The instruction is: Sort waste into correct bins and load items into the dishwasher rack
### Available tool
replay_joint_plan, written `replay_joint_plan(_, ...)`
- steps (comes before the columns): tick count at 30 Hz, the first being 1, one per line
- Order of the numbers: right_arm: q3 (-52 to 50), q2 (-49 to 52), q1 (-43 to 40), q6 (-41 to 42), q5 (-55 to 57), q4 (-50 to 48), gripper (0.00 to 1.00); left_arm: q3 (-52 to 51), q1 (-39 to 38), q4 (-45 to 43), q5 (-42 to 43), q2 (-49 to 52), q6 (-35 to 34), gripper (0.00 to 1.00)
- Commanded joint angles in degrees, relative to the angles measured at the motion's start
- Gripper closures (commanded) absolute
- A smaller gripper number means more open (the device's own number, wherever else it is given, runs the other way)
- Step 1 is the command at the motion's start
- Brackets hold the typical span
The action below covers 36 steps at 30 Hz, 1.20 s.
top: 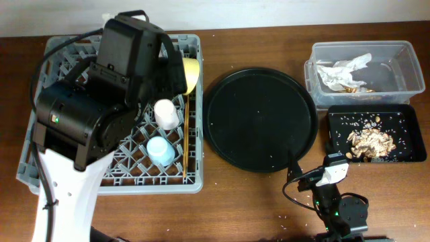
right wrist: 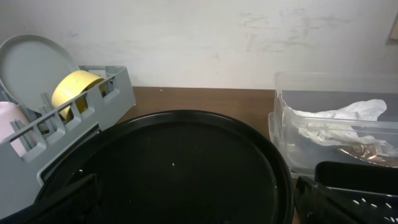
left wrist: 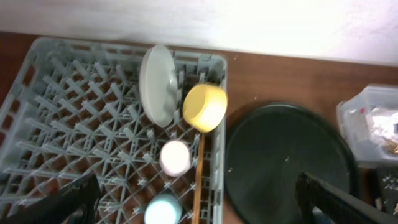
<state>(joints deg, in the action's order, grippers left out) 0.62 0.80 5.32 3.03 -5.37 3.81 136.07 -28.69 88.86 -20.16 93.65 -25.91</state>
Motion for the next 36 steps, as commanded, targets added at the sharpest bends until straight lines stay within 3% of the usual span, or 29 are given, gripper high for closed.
replay_joint_plan(1, -0.31, -0.59, 0.39, 0.46, 0.72, 0.33, 0.02, 0.04, 0.37, 3.58, -4.39, -0.11, 0.76, 0.0)
replay_joint_plan(5, -0.31, -0.59, 0.39, 0.46, 0.72, 0.33, 0.01, -6.75, 0.37, -0.44, -7.08, -4.52, 4.33, 0.0)
replay_joint_plan(7, -0.31, -0.59, 0.39, 0.46, 0.72, 0.33, 0.02, -16.24, 0.92, -10.36, -5.38, -9.35, 9.03, 0.0)
replay_joint_plan(10, -0.31, -0.59, 0.39, 0.46, 0.72, 0.33, 0.01, -35.89, 8.04, -29.03, 5.66, -19.17, 17.42, 0.0)
replay_joint_plan(13, -0.31, -0.59, 0.39, 0.46, 0.72, 0.33, 0.02, -53.42, 16.79, -41.53, 15.54, -28.61, 22.97, 0.0)
replay_joint_plan(17, -0.31, -0.59, 0.39, 0.46, 0.72, 0.33, 0.01, -76.63, 25.22, -57.42, 18.23, -42.73, 23.58, 0.0)
replay_joint_plan(20, -0.31, -0.59, 0.39, 0.46, 0.72, 0.33, 0.02, -94.6, 29.7, -72.72, 24.0, -53.66, 30.38, 0.0)
replay_joint_plan(22, -0.31, -0.59, 0.39, 0.46, 0.72, 0.33, 0.02, -107.12, 30.88, -84.89, 25.33, -61.68, 32.89, 0.0)
replay_joint_plan(25, -0.31, -0.59, 0.39, 0.46, 0.72, 0.33, 0.01, -119.43, 31.93, -94.88, 25.29, -69.99, 33.16, 0.0)
replay_joint_plan(31, -0.31, -0.59, 0.39, 0.46, 0.72, 0.31, 0.02, -134.11, 32.13, -100.67, 21.84, -81.64, 33.35, 0.0)
replay_joint_plan(36, -0.31, -0.59, 0.39, 0.46, 0.72, 0.31, 0.02, -135.6, 32.06, -92.13, 21.66, -86.6, 34.64, 0.0)
